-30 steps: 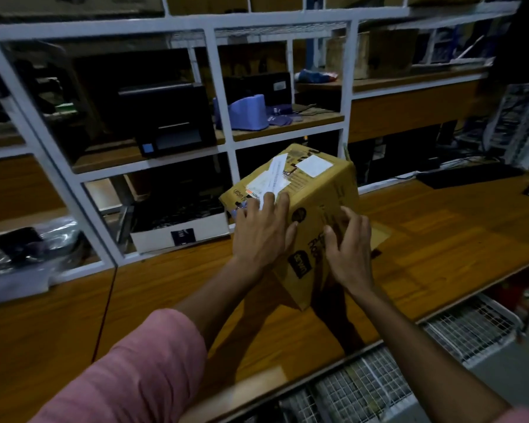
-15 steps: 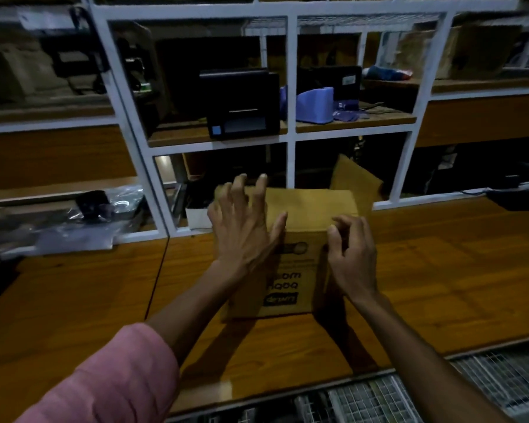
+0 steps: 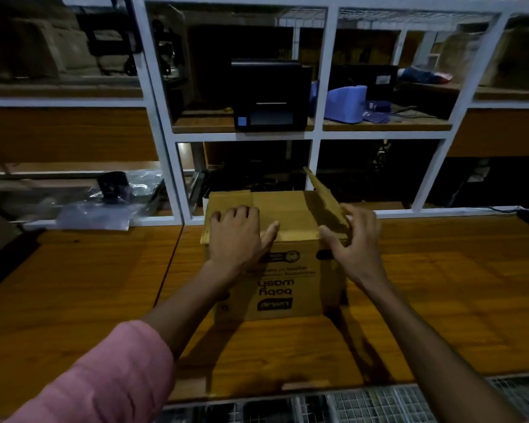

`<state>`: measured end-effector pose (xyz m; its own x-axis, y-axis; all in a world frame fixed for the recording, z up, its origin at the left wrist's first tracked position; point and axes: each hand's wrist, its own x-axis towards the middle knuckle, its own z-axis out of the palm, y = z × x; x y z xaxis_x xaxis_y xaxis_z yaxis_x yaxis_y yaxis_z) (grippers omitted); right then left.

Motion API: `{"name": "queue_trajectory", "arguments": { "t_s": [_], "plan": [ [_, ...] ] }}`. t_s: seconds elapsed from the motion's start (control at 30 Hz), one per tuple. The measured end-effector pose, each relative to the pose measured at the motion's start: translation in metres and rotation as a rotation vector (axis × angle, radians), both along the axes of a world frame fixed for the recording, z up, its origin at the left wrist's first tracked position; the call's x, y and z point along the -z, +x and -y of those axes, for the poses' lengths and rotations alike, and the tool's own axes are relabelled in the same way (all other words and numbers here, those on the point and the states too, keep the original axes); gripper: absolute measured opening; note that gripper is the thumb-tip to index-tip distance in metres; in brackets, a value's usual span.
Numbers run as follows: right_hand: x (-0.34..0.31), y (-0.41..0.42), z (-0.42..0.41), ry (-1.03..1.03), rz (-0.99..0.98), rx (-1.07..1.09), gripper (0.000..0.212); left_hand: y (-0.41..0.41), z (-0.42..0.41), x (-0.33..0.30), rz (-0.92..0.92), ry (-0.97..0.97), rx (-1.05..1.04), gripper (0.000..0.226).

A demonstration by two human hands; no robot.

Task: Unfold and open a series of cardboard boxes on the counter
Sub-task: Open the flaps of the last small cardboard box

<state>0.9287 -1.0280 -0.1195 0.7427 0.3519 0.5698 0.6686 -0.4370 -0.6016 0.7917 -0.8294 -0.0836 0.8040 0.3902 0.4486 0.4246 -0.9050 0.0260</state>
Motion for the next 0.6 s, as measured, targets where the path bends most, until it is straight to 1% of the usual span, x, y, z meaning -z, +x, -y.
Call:
{"name": "queue_trajectory", "arguments": {
  "t_s": [0.07, 0.2, 0.27, 0.47, 0.6],
  "plan": [
    [0.002, 0.004, -0.006, -0.127, -0.007, -0.079, 0.08, -0.007, -0.005, -0.003, -0.052, -0.022, 0.002, 0.078],
    [-0.004, 0.007, -0.02, -0.198, -0.031, -0.192, 0.087, -0.024, -0.027, -0.005, -0.206, -0.083, 0.003, 0.097],
    [-0.005, 0.005, -0.03, -0.254, -0.008, -0.212, 0.091, -0.033, -0.041, -0.005, -0.249, -0.089, 0.0, 0.101],
    [-0.001, -0.026, -0.074, -0.17, 0.05, -0.186, 0.096, -0.067, -0.076, -0.013, -0.21, -0.146, -0.019, 0.098],
    [0.002, -0.068, -0.128, -0.16, 0.074, -0.195, 0.095, -0.109, -0.128, -0.016, -0.202, -0.122, -0.025, 0.098]
  ]
}}
